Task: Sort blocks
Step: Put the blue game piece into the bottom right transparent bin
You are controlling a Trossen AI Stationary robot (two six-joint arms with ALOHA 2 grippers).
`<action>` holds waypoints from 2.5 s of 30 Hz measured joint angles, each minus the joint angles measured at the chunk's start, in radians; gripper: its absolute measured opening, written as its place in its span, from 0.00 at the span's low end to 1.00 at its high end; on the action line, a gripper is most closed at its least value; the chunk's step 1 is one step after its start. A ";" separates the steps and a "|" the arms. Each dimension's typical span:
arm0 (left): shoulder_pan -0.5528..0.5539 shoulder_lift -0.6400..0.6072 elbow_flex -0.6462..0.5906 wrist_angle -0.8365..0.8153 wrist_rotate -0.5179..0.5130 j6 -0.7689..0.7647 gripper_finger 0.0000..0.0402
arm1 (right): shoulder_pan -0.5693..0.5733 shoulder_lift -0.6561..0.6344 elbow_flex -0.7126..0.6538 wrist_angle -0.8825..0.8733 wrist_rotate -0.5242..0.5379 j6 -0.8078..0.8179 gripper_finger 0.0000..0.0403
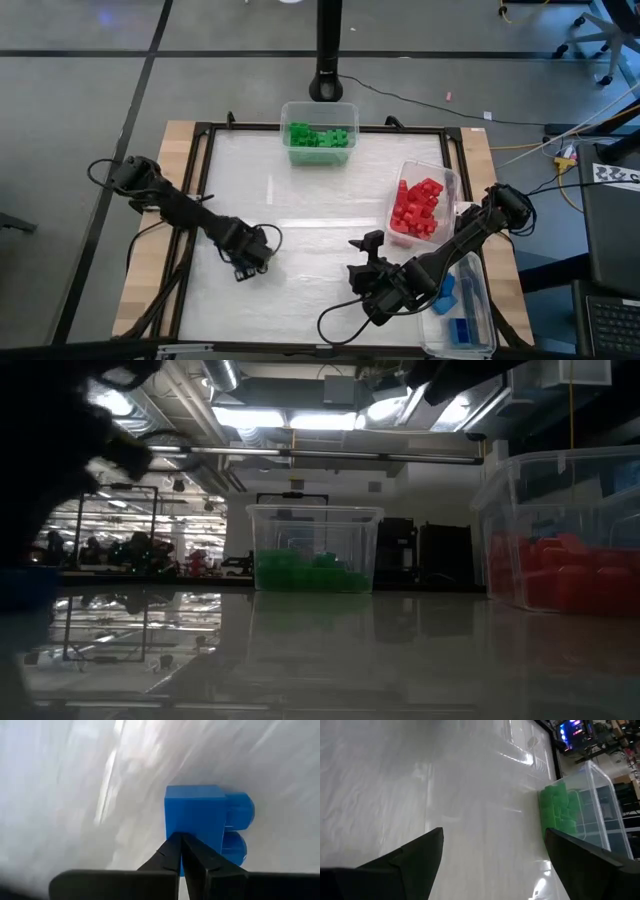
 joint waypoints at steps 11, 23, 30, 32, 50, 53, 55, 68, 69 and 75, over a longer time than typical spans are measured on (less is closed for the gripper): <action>-0.025 -0.089 0.131 -0.071 -0.178 0.058 0.00 | 0.000 0.000 0.000 0.030 0.014 -0.003 0.85; -0.089 -0.121 -0.130 0.138 -0.239 -0.014 0.01 | 0.000 -0.001 0.000 0.096 0.055 -0.003 0.85; -0.152 -0.121 -0.183 0.451 -0.168 0.015 0.01 | 0.000 0.017 0.000 0.137 0.104 -0.001 0.85; -0.168 -0.122 -0.196 0.554 -0.167 0.017 0.01 | -0.006 0.039 0.000 0.180 0.111 0.000 0.85; -0.251 -0.108 -0.241 0.637 -0.242 -0.036 0.01 | -0.146 0.204 0.000 0.533 -0.055 -0.070 0.85; -0.294 -0.108 -0.245 0.609 -0.345 -0.070 0.01 | -0.194 0.224 0.000 0.655 -0.169 -0.199 0.85; -0.316 -0.108 -0.264 0.627 -0.402 -0.098 0.01 | -0.226 0.249 0.000 0.778 -0.288 -0.305 0.85; -0.350 -0.108 -0.428 0.925 -0.538 -0.112 0.01 | -0.394 0.394 -0.001 1.110 -0.622 -0.418 0.85; -0.350 -0.108 -0.433 0.927 -0.546 -0.111 0.01 | -0.397 0.394 -0.001 1.120 -0.626 -0.414 0.85; -0.344 -0.108 -0.463 0.936 -0.588 -0.093 0.01 | -0.398 0.396 0.000 1.120 -0.744 -0.496 0.85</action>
